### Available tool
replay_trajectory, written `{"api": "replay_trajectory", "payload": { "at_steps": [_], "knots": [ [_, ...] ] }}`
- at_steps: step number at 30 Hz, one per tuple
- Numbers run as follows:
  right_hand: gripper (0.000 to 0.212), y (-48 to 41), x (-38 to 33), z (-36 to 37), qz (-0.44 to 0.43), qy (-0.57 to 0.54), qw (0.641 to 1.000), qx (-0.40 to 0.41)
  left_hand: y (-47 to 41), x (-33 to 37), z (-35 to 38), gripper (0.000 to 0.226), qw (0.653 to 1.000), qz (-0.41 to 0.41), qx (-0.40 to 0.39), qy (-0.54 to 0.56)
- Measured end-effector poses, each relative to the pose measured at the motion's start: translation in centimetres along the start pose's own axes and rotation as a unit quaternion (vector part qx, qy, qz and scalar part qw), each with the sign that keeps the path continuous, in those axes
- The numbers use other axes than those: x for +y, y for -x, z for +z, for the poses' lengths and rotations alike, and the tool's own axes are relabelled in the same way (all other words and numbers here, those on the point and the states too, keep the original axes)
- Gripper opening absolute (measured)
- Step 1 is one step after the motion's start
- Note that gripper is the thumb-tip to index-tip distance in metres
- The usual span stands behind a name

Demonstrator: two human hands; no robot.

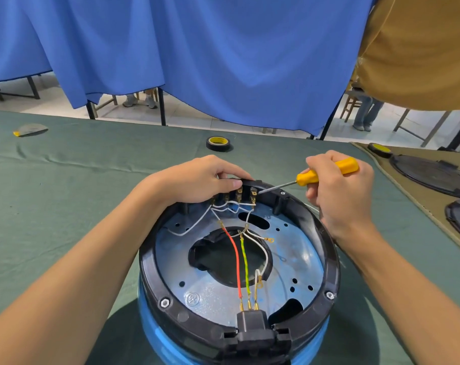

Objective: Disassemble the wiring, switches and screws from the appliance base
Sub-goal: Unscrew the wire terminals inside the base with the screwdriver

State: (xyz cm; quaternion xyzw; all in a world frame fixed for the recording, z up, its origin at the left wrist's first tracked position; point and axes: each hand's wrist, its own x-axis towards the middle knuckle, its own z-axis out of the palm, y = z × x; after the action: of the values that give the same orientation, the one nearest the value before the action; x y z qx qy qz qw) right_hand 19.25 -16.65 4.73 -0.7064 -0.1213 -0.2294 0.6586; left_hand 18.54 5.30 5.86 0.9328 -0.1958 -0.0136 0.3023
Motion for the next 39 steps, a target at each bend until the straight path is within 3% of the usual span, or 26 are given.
{"api": "replay_trajectory", "payload": {
  "at_steps": [17, 26, 30, 39],
  "knots": [
    [0.036, 0.3, 0.2, 0.3, -0.062, 0.028, 0.998, -0.018, 0.4, 0.5, 0.2, 0.029, 0.998, -0.032, 0.002, -0.06],
    [0.031, -3.2, -0.7, 2.2, 0.058, 0.014, 0.996, -0.065, 0.2, 0.5, 0.0, 0.033, 0.998, -0.031, -0.007, -0.06],
    [0.039, -5.3, -1.4, 4.0, 0.123, 0.026, 0.986, -0.111, 0.1, 0.4, 0.0, 0.033, 0.998, -0.025, 0.002, -0.052],
    [0.039, -4.6, -1.0, 3.1, 0.07, 0.036, 0.993, -0.091, 0.1, 0.5, 0.1, 0.033, 0.998, -0.022, 0.01, -0.05]
  ]
}}
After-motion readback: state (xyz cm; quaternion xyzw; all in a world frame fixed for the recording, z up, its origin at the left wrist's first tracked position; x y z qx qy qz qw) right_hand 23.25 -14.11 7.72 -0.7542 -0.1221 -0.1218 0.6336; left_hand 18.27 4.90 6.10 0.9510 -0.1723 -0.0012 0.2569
